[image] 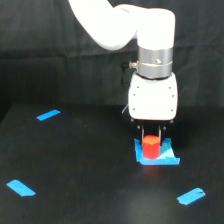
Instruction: Pick up the red object from the table
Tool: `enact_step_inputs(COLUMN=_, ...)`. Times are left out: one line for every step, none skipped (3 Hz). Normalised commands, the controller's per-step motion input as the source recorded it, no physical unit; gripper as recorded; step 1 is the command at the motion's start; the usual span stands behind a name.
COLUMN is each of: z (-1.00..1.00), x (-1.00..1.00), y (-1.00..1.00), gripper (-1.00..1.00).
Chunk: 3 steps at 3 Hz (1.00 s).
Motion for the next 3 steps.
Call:
enact_step_inputs(z=0.24, x=-0.01, y=-0.01, gripper=-0.98)
enact_step_inputs(z=0.29, x=-0.03, y=0.0, gripper=-0.98)
enact_step_inputs(z=0.37, x=-0.06, y=0.01, gripper=-0.99)
